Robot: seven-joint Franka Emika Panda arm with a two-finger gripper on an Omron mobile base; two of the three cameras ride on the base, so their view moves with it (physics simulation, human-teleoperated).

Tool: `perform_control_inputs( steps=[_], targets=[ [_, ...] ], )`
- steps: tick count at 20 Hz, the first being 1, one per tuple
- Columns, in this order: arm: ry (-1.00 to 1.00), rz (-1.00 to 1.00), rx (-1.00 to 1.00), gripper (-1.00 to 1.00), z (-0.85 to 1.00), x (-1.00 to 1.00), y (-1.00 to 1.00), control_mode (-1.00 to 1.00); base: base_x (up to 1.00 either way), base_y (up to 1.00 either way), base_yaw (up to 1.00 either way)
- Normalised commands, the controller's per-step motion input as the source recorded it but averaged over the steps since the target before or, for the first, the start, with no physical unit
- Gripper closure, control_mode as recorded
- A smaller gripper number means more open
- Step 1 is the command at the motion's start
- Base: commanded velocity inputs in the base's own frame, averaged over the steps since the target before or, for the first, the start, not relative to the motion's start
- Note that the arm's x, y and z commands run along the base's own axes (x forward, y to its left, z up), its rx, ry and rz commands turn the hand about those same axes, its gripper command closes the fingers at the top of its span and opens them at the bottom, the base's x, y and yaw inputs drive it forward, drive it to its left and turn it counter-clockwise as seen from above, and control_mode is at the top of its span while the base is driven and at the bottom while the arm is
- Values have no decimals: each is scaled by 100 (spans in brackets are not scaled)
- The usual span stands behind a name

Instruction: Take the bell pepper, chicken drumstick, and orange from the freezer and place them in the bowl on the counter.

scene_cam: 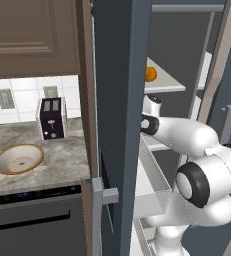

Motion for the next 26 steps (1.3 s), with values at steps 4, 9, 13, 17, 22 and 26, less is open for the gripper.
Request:
perform_control_inputs(
  steps=[4, 9, 13, 17, 22, 26],
  targets=[
    [0, 1, 0, -100, -10, 15, 0, -100, 0, 0, 0],
    [0, 1, 0, -100, -6, 16, 0, -100, 0, 0, 0],
    [0, 1, 0, -100, -5, 17, 0, -100, 0, 0, 0],
    [0, 2, 0, -100, -11, 13, 0, -100, 0, 0, 0],
    [0, 1, 0, -100, -19, 4, 0, -100, 0, 0, 0],
    [0, 1, 0, 100, -21, 1, 0, -100, 0, 0, 0]
  ],
)
